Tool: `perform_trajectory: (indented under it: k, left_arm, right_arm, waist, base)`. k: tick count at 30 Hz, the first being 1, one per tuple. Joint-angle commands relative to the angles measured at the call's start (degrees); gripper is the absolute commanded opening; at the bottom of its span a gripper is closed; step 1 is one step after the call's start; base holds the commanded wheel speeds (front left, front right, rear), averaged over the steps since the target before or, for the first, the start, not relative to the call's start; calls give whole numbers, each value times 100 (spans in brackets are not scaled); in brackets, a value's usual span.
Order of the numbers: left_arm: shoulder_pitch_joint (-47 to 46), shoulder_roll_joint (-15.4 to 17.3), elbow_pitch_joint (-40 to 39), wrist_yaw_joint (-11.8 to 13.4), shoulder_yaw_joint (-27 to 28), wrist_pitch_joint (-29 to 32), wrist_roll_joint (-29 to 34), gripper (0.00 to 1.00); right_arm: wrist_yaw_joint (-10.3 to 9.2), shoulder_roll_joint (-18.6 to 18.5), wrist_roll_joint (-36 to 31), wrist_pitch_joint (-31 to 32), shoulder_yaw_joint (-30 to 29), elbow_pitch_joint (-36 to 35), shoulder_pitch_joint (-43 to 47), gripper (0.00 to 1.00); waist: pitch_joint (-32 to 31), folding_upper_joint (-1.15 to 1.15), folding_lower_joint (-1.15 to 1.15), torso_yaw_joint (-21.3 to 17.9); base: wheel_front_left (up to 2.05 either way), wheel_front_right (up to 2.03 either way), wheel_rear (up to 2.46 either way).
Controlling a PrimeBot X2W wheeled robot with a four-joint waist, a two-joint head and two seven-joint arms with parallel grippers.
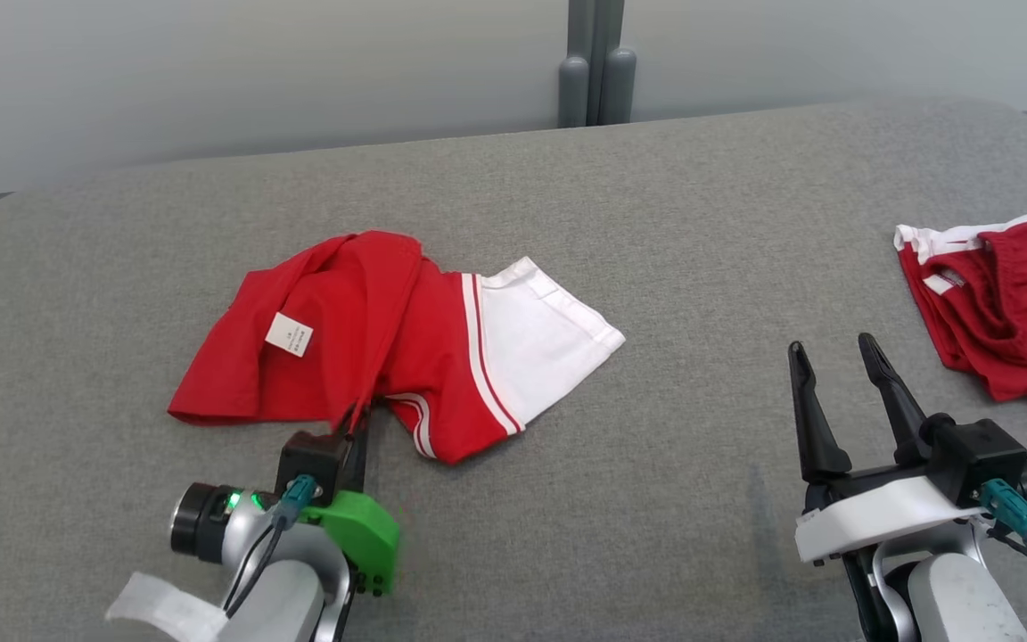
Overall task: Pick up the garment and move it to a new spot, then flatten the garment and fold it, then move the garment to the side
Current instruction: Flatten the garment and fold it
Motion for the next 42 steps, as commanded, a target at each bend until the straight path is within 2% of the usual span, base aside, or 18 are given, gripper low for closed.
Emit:
perform_trajectory:
  k: [1,6,8,14,16,21,30,40,41,42]
  left_arm:
    - [157,108,-89,42,23,1,48,0]
    - [569,538,-581,242,155,1,158,0]
    - [736,773,-893,418,278,1,184,0]
    - [1084,1138,-1354,854,651,22,15,0]
    - [1189,1172,-1426,916,718,24,-63,0]
    - [1396,1084,-1507,974,699,56,-150,0]
    - [1571,775,-1276,864,523,45,-266,0]
    - [1661,607,-914,778,433,4,-263,0]
    - [1648,570,-915,763,428,-2,-254,29]
    - [1629,549,-922,751,420,-7,-232,67]
  right_arm:
    - [0,-17,33,-19,-8,19,67,100]
    - [0,-18,41,-25,-26,55,84,100]
    - [0,-18,44,-31,-30,84,98,100]
    - [0,-18,53,-10,-12,137,113,100]
    - [0,-18,46,11,-17,159,115,100]
    - [0,-18,26,30,-60,251,113,100]
    - [0,-18,33,7,-76,435,109,100]
    - [0,-18,-5,33,-88,653,84,100]
    - [0,-18,-4,36,-84,669,86,100]
    - [0,-18,-2,37,-78,686,85,100]
  waist:
    - [-23,0,0,146]
    - [-61,0,0,353]
    - [-87,0,0,440]
    - [-133,0,0,495]
    - [-137,0,0,484]
    - [-152,0,0,463]
    - [-212,0,0,477]
    - [-284,0,0,563]
    - [-290,0,0,577]
    - [-299,0,0,592]
  base:
    - [0,0,0]
    - [0,0,0]
    - [0,0,0]
    - [0,0,0]
    - [0,0,0]
    - [0,0,0]
    - [0,0,0]
    - [0,0,0]
    - [0,0,0]
    - [0,0,0]
